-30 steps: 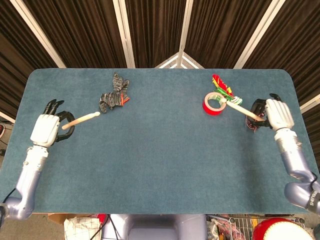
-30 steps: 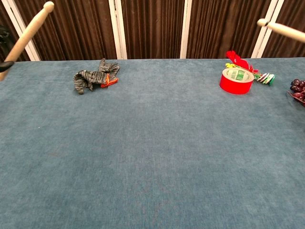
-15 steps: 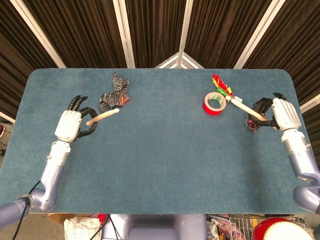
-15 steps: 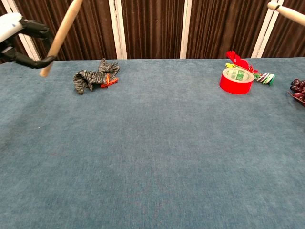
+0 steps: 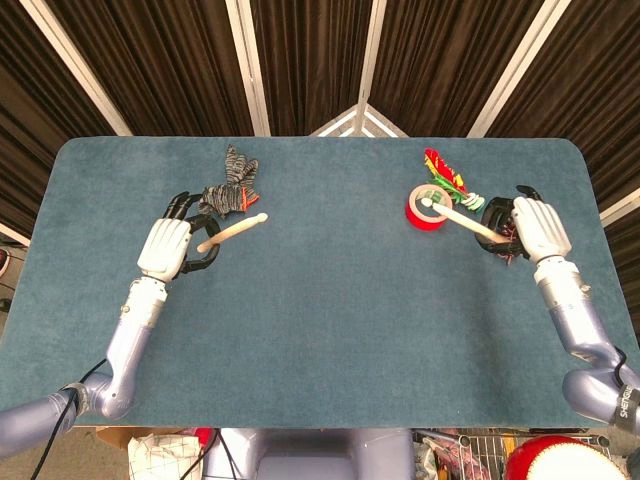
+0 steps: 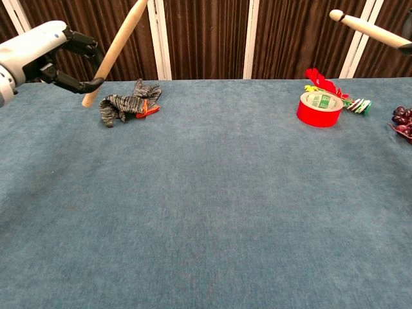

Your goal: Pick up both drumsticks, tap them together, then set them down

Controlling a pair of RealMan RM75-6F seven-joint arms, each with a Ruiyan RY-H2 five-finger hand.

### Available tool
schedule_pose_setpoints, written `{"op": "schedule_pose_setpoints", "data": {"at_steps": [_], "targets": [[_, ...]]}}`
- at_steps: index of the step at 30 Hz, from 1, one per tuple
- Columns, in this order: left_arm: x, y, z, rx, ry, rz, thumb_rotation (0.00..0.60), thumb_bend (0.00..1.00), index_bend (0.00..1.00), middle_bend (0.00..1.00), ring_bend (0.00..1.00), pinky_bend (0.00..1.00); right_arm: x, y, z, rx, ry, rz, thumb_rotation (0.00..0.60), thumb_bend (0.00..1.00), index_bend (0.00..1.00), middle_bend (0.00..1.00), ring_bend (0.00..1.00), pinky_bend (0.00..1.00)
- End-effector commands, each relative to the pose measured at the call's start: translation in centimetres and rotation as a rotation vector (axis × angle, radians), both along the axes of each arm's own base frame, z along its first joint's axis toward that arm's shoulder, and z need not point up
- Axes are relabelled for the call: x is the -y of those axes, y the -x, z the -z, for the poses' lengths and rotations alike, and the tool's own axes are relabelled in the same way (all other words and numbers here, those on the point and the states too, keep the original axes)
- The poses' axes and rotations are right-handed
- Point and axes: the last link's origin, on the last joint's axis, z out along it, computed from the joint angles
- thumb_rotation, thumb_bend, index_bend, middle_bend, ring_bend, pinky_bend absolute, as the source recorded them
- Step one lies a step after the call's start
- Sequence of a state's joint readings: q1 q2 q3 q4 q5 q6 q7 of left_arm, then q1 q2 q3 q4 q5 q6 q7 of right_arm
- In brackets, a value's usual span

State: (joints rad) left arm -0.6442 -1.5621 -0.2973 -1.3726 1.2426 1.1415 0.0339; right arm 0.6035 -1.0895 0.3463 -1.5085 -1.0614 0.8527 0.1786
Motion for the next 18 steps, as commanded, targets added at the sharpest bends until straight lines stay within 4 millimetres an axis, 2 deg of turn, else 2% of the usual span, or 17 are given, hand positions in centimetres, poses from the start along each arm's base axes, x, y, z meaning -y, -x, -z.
{"op": "schedule_pose_setpoints", "data": {"at_steps": [1, 11, 18], "targets": [[-0.3, -1.0, 0.1, -0.006, 0.005, 0.004, 0.6, 0.54, 0.6, 0.57, 0.11, 0.06, 0.0, -0.6, 0.6, -0.004, -0.012, -0.005, 0.6, 0.36, 0.69, 0.6, 0.51, 0.09], [-0.2, -2.7, 1.0, 0.001, 0.029, 0.003, 0.6, 0.54, 0.6, 0.57, 0.11, 0.06, -0.4, -4.2, 3.3, 0.008, -0.071, -0.058, 0.6, 0.36, 0.7, 0.6, 0.52, 0.1], [0.2, -3.6, 2.4, 0.006, 0.048, 0.019, 0.6, 0.54, 0.6, 0.57, 0.11, 0.06, 0.4, -6.8, 5.1, 0.028, -0.1, -0.058, 0.6, 0.36, 0.7, 0.6, 0.52, 0.1]]}}
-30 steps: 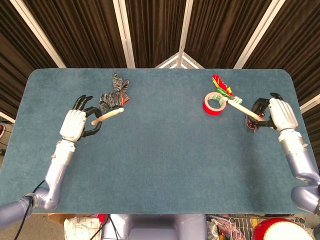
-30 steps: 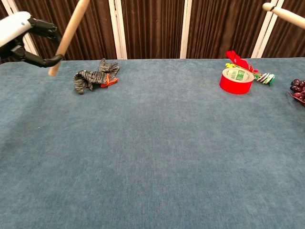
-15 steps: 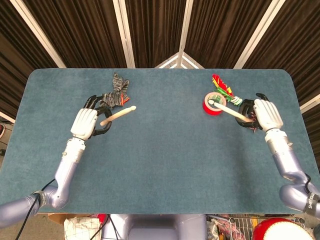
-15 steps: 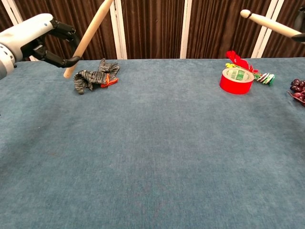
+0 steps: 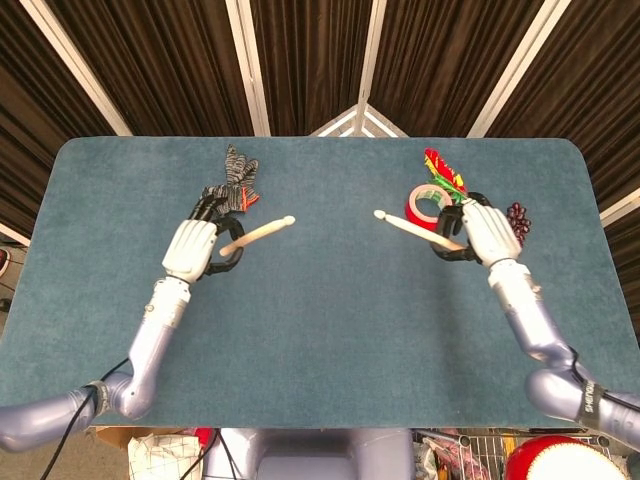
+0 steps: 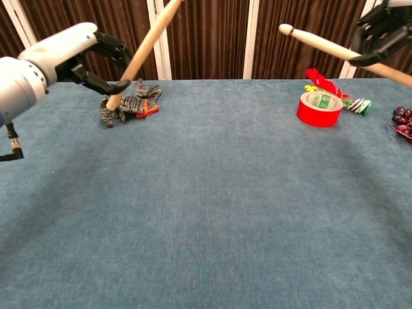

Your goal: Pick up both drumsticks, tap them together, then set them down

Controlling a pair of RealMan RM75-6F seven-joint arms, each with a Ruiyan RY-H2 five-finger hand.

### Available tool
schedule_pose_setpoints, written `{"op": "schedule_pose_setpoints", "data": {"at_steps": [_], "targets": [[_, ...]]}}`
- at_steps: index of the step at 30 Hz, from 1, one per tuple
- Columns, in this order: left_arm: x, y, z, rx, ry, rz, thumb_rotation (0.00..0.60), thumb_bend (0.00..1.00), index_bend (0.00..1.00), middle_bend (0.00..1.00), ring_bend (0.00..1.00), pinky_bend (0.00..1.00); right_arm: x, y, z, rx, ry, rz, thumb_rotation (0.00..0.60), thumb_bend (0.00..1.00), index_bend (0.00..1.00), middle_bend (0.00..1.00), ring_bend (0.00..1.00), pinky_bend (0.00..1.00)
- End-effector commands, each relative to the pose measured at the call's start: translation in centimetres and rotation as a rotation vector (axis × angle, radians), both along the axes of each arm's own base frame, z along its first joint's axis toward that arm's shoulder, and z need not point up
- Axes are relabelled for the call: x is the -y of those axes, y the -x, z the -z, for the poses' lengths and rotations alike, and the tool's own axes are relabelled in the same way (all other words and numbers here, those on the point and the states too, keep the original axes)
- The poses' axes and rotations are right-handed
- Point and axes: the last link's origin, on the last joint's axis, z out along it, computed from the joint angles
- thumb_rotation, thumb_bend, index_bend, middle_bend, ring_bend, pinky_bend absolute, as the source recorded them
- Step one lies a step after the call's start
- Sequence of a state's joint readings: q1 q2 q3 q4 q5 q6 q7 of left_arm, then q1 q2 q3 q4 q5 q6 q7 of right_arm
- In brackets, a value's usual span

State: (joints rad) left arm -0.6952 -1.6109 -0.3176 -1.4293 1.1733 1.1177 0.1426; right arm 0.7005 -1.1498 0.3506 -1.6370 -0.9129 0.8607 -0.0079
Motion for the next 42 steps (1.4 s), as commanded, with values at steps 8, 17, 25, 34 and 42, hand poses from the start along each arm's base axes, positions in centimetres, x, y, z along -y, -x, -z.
{"op": "schedule_pose_setpoints", "data": {"at_steps": [8, 17, 25, 34, 42], "targets": [[0.4, -1.3, 2.1, -0.004, 0.016, 0.03, 0.6, 0.54, 0.6, 0.57, 0.11, 0.06, 1.2, -2.7, 1.3, 0.029, -0.011, 0.023, 0.6, 0.39, 0.7, 0.61, 0.53, 0.09], [0.2, -2.8, 4.7, 0.028, 0.016, 0.04, 0.6, 0.54, 0.6, 0.57, 0.11, 0.06, 0.8, -5.0, 0.7, 0.033, -0.004, -0.013, 0.6, 0.39, 0.71, 0.61, 0.53, 0.1], [0.0, -4.6, 6.0, 0.074, 0.015, 0.05, 0.6, 0.54, 0.6, 0.57, 0.11, 0.06, 0.2, -6.8, 1.0, 0.037, -0.015, -0.043, 0.6, 0.39, 0.72, 0.61, 0.53, 0.1], [-0.1, -6.3, 6.6, 0.113, 0.015, 0.063, 0.6, 0.54, 0.6, 0.57, 0.11, 0.06, -0.1, -7.5, 2.0, 0.029, -0.032, -0.046, 0.6, 0.39, 0.72, 0.61, 0.53, 0.1], [0.0, -7.3, 6.9, 0.112, 0.017, 0.074, 0.6, 0.54, 0.6, 0.57, 0.11, 0.06, -0.4, -8.6, 2.8, 0.043, -0.051, -0.059, 0.6, 0.39, 0.72, 0.61, 0.53, 0.09]]}}
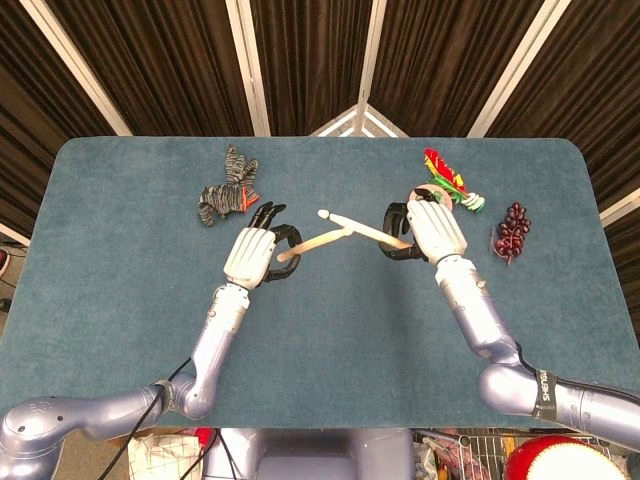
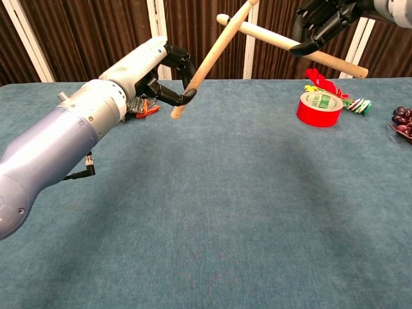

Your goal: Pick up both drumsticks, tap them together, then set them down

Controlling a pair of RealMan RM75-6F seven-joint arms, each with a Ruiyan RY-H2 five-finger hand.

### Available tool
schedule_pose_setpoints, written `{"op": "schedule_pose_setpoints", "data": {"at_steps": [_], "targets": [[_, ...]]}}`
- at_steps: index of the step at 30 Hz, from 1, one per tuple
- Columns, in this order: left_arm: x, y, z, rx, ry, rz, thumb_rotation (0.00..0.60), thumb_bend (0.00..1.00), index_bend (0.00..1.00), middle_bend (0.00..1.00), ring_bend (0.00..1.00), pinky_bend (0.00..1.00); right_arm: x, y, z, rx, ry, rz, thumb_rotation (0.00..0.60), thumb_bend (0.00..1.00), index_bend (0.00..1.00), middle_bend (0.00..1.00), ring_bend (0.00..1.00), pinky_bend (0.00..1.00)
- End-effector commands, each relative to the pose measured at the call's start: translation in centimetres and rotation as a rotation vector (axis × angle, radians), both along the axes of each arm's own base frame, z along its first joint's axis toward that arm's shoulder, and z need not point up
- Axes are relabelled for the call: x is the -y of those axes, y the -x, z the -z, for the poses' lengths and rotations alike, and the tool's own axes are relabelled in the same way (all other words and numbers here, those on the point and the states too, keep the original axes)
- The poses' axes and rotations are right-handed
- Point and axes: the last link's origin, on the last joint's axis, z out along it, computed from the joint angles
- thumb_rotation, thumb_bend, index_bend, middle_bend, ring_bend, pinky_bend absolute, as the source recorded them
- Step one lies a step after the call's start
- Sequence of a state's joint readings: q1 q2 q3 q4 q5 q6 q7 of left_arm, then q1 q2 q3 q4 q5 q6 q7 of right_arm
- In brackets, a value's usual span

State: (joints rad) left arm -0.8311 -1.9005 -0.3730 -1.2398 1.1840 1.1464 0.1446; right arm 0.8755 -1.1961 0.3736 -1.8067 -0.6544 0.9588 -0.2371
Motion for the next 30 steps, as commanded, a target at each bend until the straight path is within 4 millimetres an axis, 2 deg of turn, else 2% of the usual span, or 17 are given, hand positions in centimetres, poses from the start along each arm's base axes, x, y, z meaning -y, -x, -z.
{"op": "schedule_pose_setpoints", "data": {"at_steps": [1, 10, 23, 30], "targets": [[0.0, -0.4, 0.1, -0.001, 0.0, 0.004, 0.6, 0.54, 0.6, 0.57, 0.11, 0.06, -0.1, -0.5, 0.2, 0.009, -0.007, -0.008, 0.6, 0.39, 0.72, 0.61, 0.53, 0.09], [0.3, -1.4, 0.6, 0.012, -0.002, 0.015, 0.6, 0.54, 0.6, 0.57, 0.11, 0.06, -0.6, -2.2, 0.9, 0.028, -0.032, -0.029, 0.6, 0.39, 0.73, 0.62, 0.54, 0.1], [0.2, -1.7, 0.6, 0.019, -0.008, 0.013, 0.6, 0.54, 0.6, 0.57, 0.11, 0.06, -0.9, -2.6, 1.5, 0.026, -0.044, -0.023, 0.6, 0.39, 0.73, 0.62, 0.54, 0.1], [0.3, -1.4, 0.8, 0.005, -0.009, 0.006, 0.6, 0.54, 0.6, 0.57, 0.11, 0.06, -0.7, -2.5, 1.1, 0.037, -0.032, -0.016, 0.6, 0.39, 0.73, 0.62, 0.54, 0.1]]}}
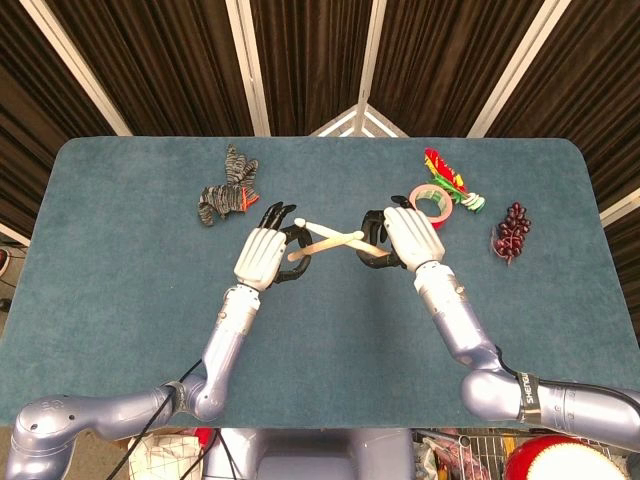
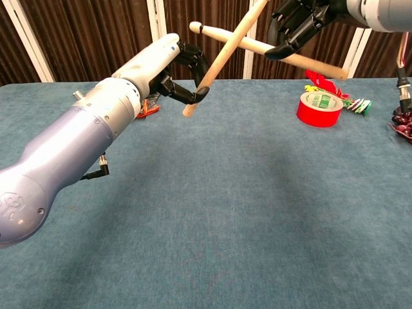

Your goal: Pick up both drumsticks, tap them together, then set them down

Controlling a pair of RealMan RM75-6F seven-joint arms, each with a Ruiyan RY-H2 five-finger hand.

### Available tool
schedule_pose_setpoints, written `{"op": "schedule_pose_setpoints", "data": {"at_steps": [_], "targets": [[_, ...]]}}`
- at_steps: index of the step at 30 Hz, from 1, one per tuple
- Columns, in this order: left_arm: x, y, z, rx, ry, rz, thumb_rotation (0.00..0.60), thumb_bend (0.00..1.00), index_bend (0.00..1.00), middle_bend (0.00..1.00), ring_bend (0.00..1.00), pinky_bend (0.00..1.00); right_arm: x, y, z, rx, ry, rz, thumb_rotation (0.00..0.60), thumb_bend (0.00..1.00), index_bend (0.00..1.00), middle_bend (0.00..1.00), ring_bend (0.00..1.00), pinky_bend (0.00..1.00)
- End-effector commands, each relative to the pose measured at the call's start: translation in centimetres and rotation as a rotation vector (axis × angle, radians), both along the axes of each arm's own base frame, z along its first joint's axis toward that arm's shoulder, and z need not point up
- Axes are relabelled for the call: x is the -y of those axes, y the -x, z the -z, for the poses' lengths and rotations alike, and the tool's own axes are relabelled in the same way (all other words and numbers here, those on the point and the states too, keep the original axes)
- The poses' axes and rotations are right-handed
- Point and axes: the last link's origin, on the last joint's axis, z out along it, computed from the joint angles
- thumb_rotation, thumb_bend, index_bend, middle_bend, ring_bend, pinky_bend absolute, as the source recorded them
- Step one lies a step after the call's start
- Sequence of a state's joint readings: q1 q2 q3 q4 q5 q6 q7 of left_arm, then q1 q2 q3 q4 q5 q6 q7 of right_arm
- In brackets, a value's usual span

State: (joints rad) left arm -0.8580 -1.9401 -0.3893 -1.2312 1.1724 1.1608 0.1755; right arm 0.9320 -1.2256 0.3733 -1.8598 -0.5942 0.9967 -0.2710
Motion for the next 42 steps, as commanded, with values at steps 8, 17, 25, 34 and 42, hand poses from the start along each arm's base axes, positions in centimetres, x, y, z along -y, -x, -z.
{"op": "schedule_pose_setpoints", "data": {"at_steps": [8, 17, 25, 34, 42], "targets": [[-0.1, 0.5, 0.2, -0.003, -0.006, -0.011, 0.6, 0.54, 0.6, 0.57, 0.11, 0.06, 0.1, 0.3, -0.8, 0.026, 0.001, 0.012, 0.6, 0.39, 0.74, 0.62, 0.54, 0.1], [-0.1, 0.3, -0.1, 0.01, -0.019, 0.0, 0.6, 0.54, 0.6, 0.57, 0.11, 0.06, 0.4, 1.1, -1.0, 0.02, 0.005, 0.028, 0.6, 0.39, 0.73, 0.62, 0.54, 0.09], [-0.4, 1.3, -2.3, -0.023, -0.07, 0.024, 0.6, 0.54, 0.6, 0.57, 0.11, 0.06, 1.3, 3.9, -1.3, -0.036, 0.03, 0.086, 0.6, 0.39, 0.74, 0.62, 0.54, 0.09], [-0.4, 7.0, -9.5, -0.202, -0.159, 0.024, 0.6, 0.54, 0.61, 0.57, 0.11, 0.06, 1.0, 8.2, -2.2, -0.102, 0.047, 0.097, 0.6, 0.39, 0.74, 0.62, 0.54, 0.1], [1.3, 12.7, -15.2, -0.433, -0.143, -0.013, 0.6, 0.54, 0.61, 0.57, 0.11, 0.06, -0.8, 10.8, -1.8, -0.112, 0.022, 0.035, 0.6, 0.39, 0.74, 0.62, 0.54, 0.09]]}}
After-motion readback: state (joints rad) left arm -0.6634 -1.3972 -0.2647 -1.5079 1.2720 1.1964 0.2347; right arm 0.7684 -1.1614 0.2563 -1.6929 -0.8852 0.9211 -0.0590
